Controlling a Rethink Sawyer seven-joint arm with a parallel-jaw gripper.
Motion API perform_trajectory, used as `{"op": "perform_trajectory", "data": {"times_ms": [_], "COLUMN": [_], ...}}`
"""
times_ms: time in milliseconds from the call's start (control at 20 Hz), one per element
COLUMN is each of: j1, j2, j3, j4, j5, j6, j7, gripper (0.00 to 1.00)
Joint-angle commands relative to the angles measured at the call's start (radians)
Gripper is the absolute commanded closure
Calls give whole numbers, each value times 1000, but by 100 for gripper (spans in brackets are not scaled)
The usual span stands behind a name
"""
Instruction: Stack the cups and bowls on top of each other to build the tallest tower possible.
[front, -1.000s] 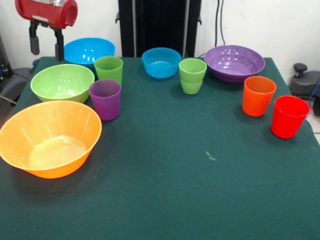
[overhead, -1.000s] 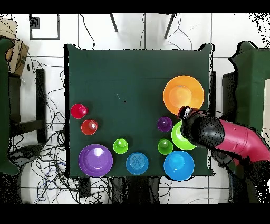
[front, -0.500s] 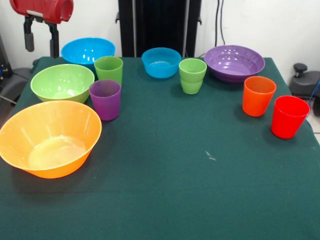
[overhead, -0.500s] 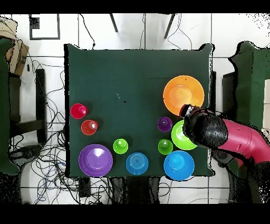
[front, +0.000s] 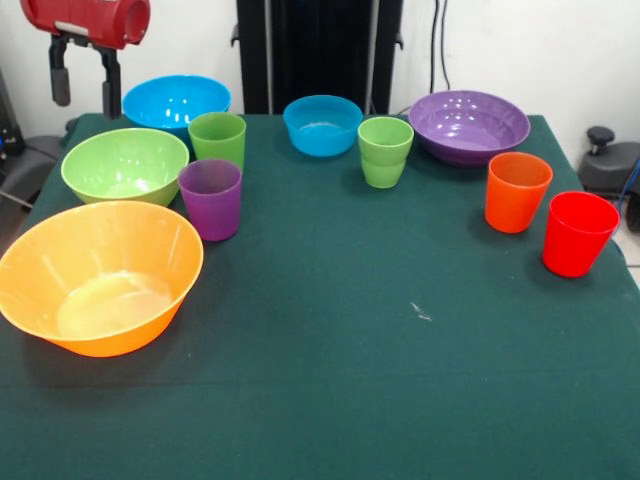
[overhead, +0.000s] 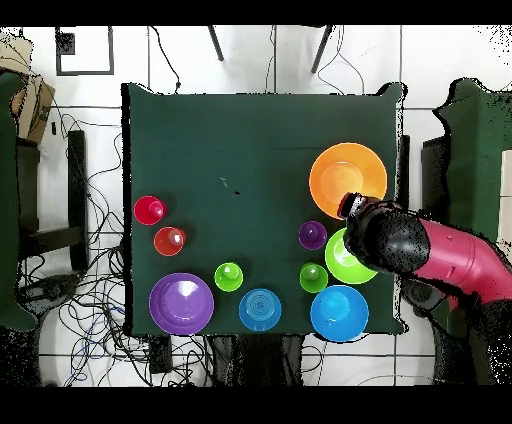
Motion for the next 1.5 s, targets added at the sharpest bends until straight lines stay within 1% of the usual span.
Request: {"op": "perform_trajectory", "data": {"times_ms": [50,100,200,300,350,450,600,700,800,1000,1150,1200,1300,1350,1400,1500], "j1": [28,38,70,68,69,61,29,26,33,61,56,61,80,89,84,77], "j2": [61,65,64,80,87,94,91,83,84,102,88,83,75,78,80,77], "j3": [80,74,39,44,44,63,114,125,122,98,114,103,52,32,43,75], "j4": [-79,-90,-119,-128,-137,-157,-152,-151,-162,-184,-158,-156,-158,-167,-172,-187], "j5": [-41,-44,-69,-88,-94,-85,-56,-52,-63,-96,-78,-74,-89,-73,-38,-9], "j6": [107,105,116,70,75,103,125,126,128,109,64,78,91,78,32,19], "j7": [-118,-108,-80,-86,-97,-132,-196,-202,-202,-169,-148,-134,-90,-35,10,7], "gripper": [0,0,0,0,0,0,0,0,0,0,0,0,0,0,0,0]}}
